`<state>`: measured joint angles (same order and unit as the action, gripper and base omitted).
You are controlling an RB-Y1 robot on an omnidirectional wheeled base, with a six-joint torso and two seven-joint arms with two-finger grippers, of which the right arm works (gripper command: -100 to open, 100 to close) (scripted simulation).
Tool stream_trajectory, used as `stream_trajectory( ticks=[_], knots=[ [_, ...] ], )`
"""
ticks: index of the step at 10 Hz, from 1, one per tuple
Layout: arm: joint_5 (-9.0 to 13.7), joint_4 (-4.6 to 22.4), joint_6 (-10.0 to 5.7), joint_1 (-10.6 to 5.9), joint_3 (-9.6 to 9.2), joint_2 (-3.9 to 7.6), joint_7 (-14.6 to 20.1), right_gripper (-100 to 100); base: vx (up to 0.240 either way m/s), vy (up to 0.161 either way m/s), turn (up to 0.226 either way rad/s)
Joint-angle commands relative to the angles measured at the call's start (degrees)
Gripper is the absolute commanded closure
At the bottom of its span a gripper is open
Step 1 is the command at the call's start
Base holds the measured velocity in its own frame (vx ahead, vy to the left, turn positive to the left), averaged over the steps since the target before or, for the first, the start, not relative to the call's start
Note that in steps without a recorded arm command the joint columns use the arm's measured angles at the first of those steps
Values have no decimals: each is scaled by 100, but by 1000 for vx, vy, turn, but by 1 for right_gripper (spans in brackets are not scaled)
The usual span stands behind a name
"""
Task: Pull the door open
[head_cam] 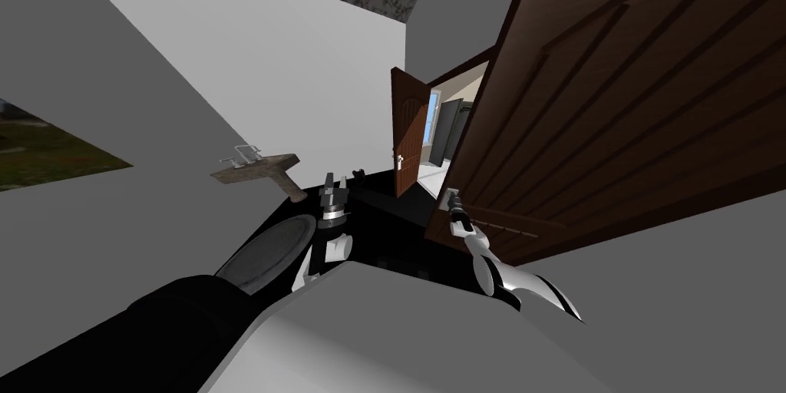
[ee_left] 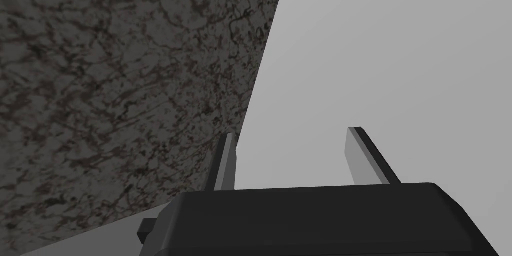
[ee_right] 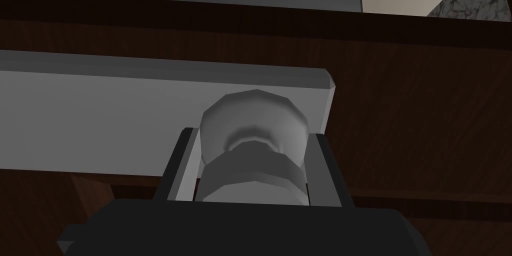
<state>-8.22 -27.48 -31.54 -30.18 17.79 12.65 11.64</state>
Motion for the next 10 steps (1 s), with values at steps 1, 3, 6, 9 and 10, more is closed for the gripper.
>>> stream_trajectory(
  ticks=[1,3,6,9,10],
  knots=[
    [-41,29,-34,0,-98,9,93,100,-206,-96,95],
    [-88,37,-58,-8,-216,22,200,100,-203,-92,108],
    [-144,46,-86,-18,-353,37,326,100,-179,-88,75],
    [-256,59,-151,-29,-592,33,541,100,-122,-39,8],
    [-256,59,-151,-29,-592,33,541,100,-119,-26,-55]
  ],
)
